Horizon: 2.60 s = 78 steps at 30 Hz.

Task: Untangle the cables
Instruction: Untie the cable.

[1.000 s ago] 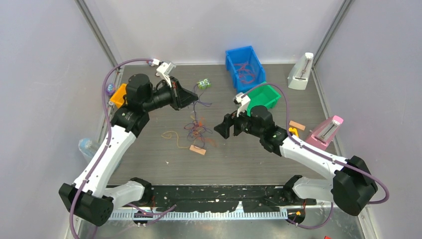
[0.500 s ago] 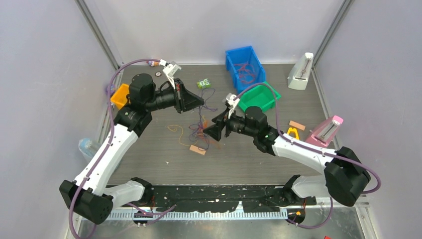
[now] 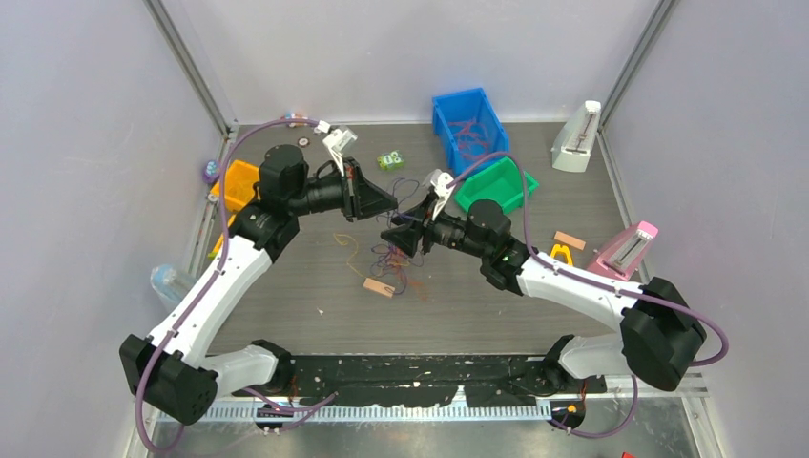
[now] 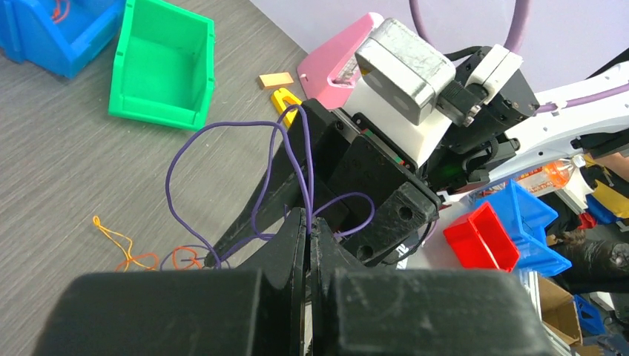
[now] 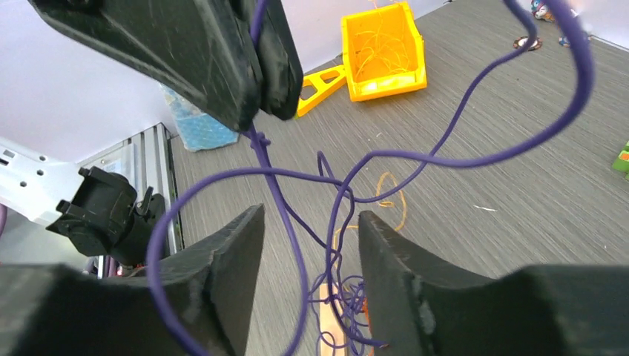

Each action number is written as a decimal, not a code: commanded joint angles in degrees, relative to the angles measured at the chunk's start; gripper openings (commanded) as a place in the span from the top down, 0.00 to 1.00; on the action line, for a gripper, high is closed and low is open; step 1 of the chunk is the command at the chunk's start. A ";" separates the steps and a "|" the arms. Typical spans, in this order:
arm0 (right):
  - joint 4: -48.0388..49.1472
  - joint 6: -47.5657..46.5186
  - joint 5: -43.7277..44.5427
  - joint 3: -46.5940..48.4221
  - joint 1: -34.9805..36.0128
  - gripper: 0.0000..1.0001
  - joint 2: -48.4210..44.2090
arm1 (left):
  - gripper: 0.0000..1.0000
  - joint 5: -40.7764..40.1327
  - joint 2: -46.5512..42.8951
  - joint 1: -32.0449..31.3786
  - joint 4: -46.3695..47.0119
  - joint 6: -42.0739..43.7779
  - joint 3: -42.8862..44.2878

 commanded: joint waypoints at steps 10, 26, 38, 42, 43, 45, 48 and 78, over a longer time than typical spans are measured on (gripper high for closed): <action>1.04 0.66 3.64 -0.99 0.63 0.94 -4.15 | 1.00 -1.00 -2.48 -0.43 4.32 -0.45 -4.34; -11.51 3.84 9.15 -9.52 0.67 0.95 -13.50 | 0.05 -8.28 -5.19 -0.47 9.66 -3.57 -15.23; -10.75 2.63 7.04 -8.84 0.63 0.95 -11.61 | 0.09 -8.12 -6.04 -1.87 11.44 -3.45 -16.93; -10.72 2.38 5.76 -8.34 0.63 0.95 -11.17 | 0.09 -7.88 -4.94 -3.04 11.31 -3.48 -16.42; -10.72 2.25 5.16 -8.30 0.65 0.95 -11.15 | 0.08 -7.73 -4.57 -3.24 10.91 -3.26 -16.01; -11.10 1.86 4.61 -7.96 0.66 0.95 -11.25 | 0.07 -7.73 -3.99 -3.33 10.20 -2.42 -14.85; -11.82 0.93 4.48 -7.29 0.67 0.95 -11.26 | 0.05 -8.19 -3.64 -3.36 7.78 -1.58 -13.59; -10.66 0.13 0.14 -6.13 0.62 0.95 -10.29 | 0.33 -2.86 6.90 -3.98 7.42 -7.57 -10.28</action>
